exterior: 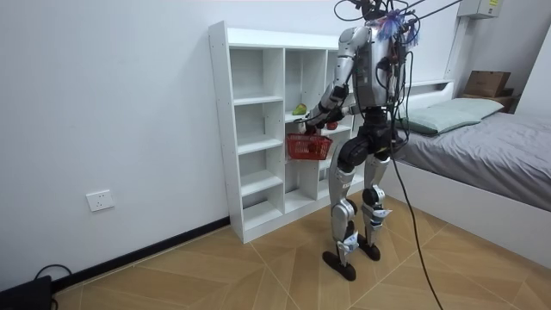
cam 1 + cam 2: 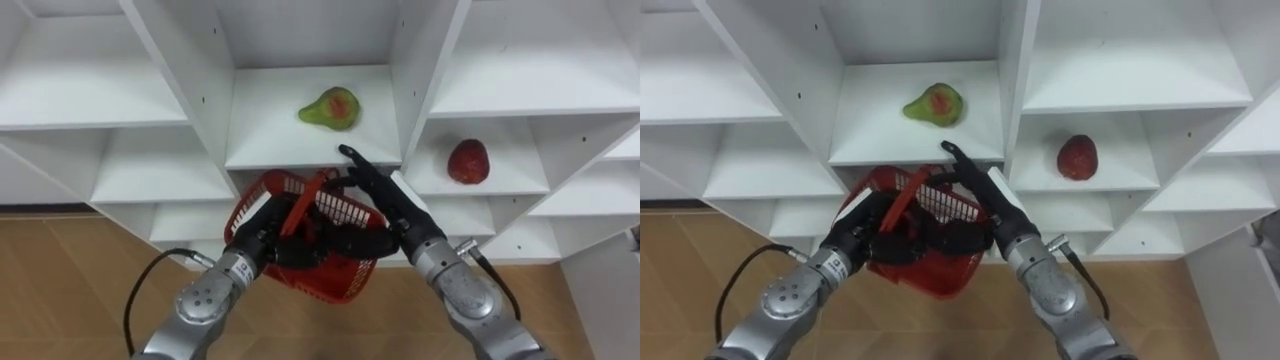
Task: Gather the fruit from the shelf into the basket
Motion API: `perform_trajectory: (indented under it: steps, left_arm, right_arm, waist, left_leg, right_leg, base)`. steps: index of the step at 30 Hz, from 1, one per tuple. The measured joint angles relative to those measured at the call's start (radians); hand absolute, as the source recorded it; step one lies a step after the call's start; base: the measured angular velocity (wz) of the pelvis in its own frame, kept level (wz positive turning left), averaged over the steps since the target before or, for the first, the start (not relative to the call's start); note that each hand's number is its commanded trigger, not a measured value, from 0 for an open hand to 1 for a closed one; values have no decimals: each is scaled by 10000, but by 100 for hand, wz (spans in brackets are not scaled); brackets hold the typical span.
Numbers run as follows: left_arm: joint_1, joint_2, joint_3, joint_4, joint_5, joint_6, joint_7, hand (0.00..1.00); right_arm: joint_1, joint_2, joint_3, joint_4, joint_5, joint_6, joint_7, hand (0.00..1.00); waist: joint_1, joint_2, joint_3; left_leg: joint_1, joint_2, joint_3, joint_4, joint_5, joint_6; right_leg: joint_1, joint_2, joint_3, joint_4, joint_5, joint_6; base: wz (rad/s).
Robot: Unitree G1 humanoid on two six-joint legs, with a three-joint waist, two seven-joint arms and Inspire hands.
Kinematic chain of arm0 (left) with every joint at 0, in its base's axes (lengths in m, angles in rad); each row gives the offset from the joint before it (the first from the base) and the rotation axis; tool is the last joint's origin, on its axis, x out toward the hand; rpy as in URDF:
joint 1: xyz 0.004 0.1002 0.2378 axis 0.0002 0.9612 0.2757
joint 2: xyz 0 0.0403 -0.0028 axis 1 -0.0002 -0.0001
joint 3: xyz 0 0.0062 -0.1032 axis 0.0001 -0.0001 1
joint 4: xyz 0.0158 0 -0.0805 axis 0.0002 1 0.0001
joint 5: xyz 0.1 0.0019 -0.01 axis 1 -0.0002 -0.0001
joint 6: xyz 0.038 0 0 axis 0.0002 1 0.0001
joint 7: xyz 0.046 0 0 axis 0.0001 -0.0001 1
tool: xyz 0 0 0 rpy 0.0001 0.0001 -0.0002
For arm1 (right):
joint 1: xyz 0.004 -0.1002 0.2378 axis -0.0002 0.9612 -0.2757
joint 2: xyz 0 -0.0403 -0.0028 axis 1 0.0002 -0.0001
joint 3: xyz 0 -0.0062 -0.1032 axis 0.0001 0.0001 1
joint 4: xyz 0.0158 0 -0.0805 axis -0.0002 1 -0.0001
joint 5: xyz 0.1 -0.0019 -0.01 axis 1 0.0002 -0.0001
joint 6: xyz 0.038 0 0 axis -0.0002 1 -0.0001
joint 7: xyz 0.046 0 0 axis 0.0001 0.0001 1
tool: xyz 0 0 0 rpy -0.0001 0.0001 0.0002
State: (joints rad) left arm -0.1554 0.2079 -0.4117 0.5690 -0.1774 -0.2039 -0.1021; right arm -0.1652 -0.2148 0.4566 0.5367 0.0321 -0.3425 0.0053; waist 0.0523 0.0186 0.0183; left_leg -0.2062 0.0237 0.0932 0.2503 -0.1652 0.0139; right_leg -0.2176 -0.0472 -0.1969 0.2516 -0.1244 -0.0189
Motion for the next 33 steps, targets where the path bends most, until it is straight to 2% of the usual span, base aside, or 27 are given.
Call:
perform_trajectory:
  steps: [11, 15, 19, 26, 33]
  left_arm:
    - [99, -62, 291, -2, 151, 0, -15, 100]
    - [324, -169, 656, -3, 151, 1, 8, 100]
    - [473, -209, 963, -3, 151, 0, 8, 100]
    - [569, -196, 1054, -2, 150, 0, 25, 100]
    - [762, -163, 1054, 1, 150, 0, 35, 100]
  right_arm:
    - [471, 32, -173, -389, -12, -57, -31, 0]
    - [684, 33, -183, -506, -12, -66, -45, 0]
    - [715, 29, -224, -522, -66, -50, -30, 0]
    - [917, 27, -419, -680, -200, -5, -19, 0]
    - [975, -28, -420, -724, -473, 181, -28, 0]
  waist:
    - [22, 33, -26]
    - [14, 64, -77]
    - [3, 33, -97]
    - [15, -26, -131]
    - [80, -98, -94]
  left_leg:
    - [56, -1, 12, -104, 2, -3]
    - [96, -1, 26, -122, 5, -8]
    - [100, 1, 32, -122, 8, -9]
    - [104, -3, 29, -120, 12, -11]
    - [407, 5, 44, -192, 12, -13]
  right_leg:
    - [59, 36, 12, -140, 14, 12]
    - [67, 45, 50, -142, 15, 11]
    - [68, 42, 56, -142, 15, 10]
    - [75, 38, 58, -144, 15, 11]
    - [410, 46, 61, -306, 18, 18]
  base:
    - [0]
    - [-2]
    - [0]
    - [0]
    - [0]
